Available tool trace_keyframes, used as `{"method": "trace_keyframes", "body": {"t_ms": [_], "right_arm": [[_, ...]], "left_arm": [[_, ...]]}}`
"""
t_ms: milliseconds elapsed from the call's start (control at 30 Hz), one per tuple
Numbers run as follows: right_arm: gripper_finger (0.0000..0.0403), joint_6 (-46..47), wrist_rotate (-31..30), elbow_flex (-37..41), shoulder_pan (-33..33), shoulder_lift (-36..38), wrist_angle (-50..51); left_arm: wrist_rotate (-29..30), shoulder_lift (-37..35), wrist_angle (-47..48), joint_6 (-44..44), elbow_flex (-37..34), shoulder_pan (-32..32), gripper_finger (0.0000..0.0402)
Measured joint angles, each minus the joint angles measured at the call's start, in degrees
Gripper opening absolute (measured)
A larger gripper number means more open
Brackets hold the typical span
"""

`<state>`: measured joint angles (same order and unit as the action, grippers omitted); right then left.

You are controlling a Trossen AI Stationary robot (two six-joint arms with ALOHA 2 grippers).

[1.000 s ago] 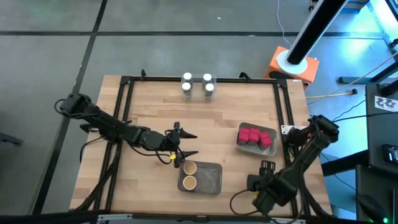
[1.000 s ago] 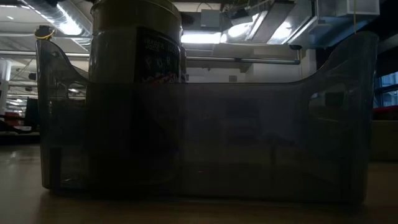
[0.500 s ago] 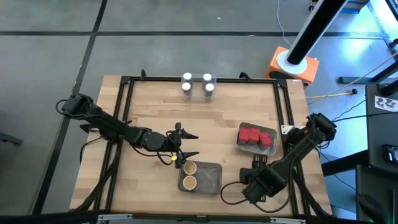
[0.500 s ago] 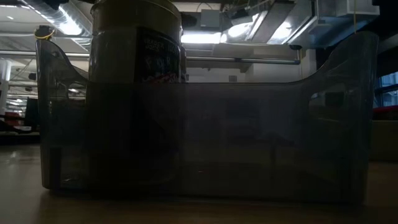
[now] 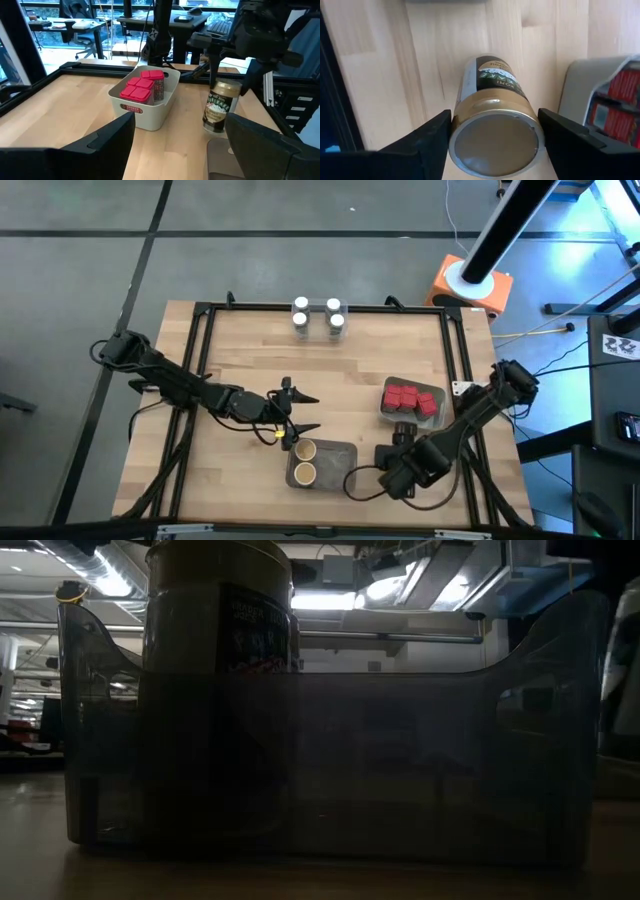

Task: Sort spices by type
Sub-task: Put the gold seasoning bottle into the black bin

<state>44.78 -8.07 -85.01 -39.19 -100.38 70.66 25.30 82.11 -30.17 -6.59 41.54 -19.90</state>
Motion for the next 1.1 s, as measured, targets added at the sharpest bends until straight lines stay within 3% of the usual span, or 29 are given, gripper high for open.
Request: {"method": "trace_keyframes", "body": {"t_ms": [533,800,1100], "right_arm": [[0.0274,-4.5,-0.8,0.3,4.1,0.0,-4.7],[0.0277,-4.5,3.1,4.1,4.0,0.0,-8.6],[0.0306,-8.0,-1.3,4.3,4.0,0.0,-11.9]], "left_arm": [[0.0,0.0,0.0,0.5,0.0,0.0,0.0292],[0.0,0.0,0.0,0.2,0.0,0.0,0.0292],[0.0,0.0,0.0,0.4,0.0,0.0,0.0292]]}}
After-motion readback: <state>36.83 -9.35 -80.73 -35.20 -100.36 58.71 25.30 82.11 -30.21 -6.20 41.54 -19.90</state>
